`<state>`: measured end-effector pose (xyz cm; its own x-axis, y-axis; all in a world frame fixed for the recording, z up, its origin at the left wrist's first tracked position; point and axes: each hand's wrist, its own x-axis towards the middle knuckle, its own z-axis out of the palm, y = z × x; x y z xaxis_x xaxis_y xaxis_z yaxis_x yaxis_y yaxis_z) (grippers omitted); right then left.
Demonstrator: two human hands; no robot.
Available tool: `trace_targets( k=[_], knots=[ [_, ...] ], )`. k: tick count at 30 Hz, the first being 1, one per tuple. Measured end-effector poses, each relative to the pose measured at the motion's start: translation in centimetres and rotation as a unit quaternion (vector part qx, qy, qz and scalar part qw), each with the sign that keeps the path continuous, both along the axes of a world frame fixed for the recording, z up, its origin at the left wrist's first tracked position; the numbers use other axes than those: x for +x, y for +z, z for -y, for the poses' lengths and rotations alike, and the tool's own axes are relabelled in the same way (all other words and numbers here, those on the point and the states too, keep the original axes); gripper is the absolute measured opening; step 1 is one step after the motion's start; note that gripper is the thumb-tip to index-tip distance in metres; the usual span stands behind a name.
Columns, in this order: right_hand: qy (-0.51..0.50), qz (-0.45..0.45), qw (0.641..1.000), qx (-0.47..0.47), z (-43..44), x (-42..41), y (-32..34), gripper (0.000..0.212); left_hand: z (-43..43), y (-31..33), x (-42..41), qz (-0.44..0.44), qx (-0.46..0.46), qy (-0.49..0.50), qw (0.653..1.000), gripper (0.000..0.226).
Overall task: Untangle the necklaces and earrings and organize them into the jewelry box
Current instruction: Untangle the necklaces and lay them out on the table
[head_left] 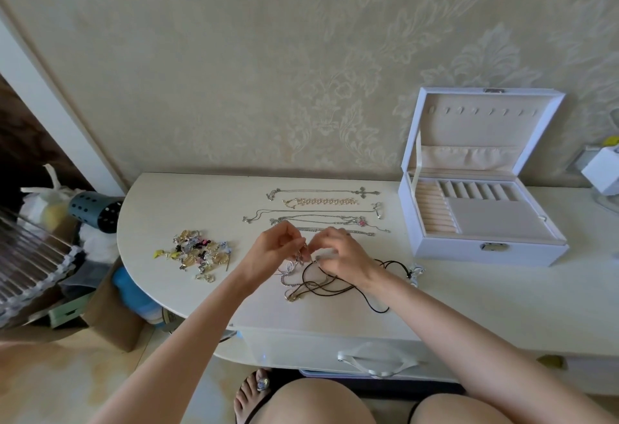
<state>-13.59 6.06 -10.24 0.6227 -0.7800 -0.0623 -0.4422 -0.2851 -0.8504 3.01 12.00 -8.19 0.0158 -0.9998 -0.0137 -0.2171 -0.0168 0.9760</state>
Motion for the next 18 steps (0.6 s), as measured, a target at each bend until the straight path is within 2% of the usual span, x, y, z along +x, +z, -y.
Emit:
trace_targets(
  k=[4,7,10,14,18],
  knots=[
    [0.004,0.086,0.989,0.12,0.0,-0.1,1.5,0.011,0.3,0.4,-0.3,-0.04,-0.001,0.03,0.999,0.008],
    [0.019,0.152,0.979,0.138,0.3,-0.8,2.0,0.027,0.6,0.5,-0.1,-0.039,0.005,0.04,0.998,0.009],
    [0.003,0.229,0.961,0.156,0.4,-1.2,2.6,0.026,0.7,0.3,0.0,-0.03,0.008,0.063,0.998,0.009],
    [-0.021,0.263,0.949,0.171,0.9,-1.5,3.1,0.027,0.9,-0.4,0.1,0.045,-0.01,0.103,0.994,0.009],
    [-0.023,0.283,0.943,0.173,1.0,-1.7,3.6,0.019,0.6,-1.0,0.2,0.137,-0.018,0.102,0.985,0.006]
  ],
)
